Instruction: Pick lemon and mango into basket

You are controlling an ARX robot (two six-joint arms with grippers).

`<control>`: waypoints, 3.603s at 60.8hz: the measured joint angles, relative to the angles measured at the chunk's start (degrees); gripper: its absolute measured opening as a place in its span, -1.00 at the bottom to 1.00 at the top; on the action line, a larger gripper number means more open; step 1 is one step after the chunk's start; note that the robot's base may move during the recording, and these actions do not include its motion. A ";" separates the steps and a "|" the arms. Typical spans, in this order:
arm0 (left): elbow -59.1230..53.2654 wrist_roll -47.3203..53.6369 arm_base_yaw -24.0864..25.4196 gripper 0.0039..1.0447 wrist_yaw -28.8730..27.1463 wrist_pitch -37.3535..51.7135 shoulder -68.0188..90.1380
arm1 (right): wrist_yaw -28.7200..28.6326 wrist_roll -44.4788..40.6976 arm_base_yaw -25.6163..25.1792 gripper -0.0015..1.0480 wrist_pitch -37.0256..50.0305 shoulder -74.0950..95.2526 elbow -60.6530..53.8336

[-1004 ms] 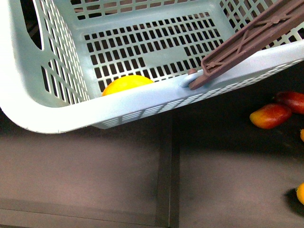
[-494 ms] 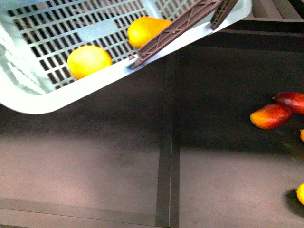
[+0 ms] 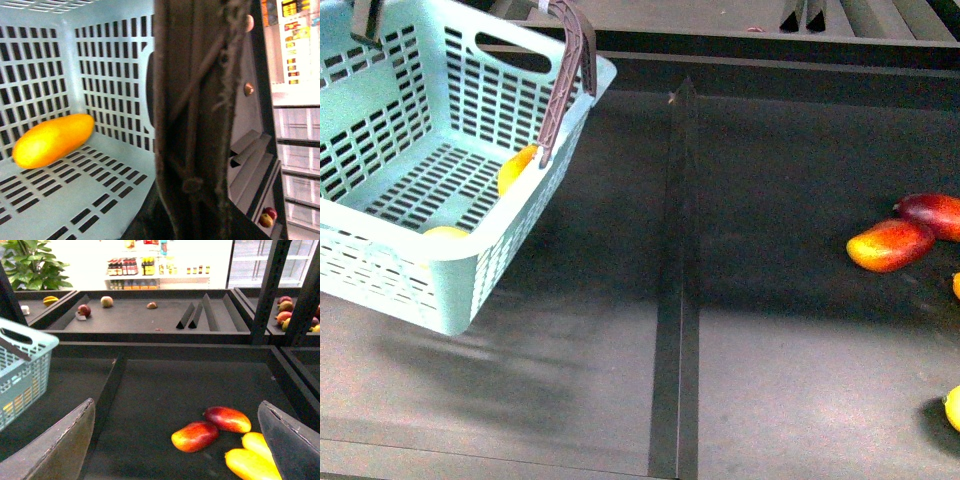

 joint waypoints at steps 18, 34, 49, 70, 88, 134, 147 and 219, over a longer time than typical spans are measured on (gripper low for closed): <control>6.73 -8.55 0.46 -0.90 4.72 -1.81 8.26 | 0.02 -0.02 0.00 0.83 0.00 0.00 0.00; 1.53 -10.38 1.38 -0.90 7.21 0.15 7.32 | 0.00 -0.02 0.00 0.83 0.00 0.00 0.00; -4.39 -8.17 2.43 -0.07 4.70 5.92 2.10 | 0.02 -0.02 0.00 0.83 0.00 -0.02 0.00; -15.41 -6.14 0.28 0.86 -9.79 1.22 -16.85 | 0.00 -0.02 0.00 0.83 0.00 -0.02 0.00; -31.10 28.96 1.86 0.43 1.70 35.04 -19.12 | 0.02 -0.02 0.00 0.83 0.00 -0.02 0.00; -75.62 76.52 11.19 -0.95 10.84 51.36 -56.35 | 0.00 -0.02 0.00 0.83 0.00 -0.02 0.00; -80.81 76.56 11.19 -0.95 10.86 49.51 -62.93 | 0.02 -0.02 0.00 0.83 0.00 -0.04 0.00; -82.60 76.70 11.21 -0.95 10.86 10.27 -105.94 | 0.02 -0.02 0.00 0.83 0.00 -0.04 0.00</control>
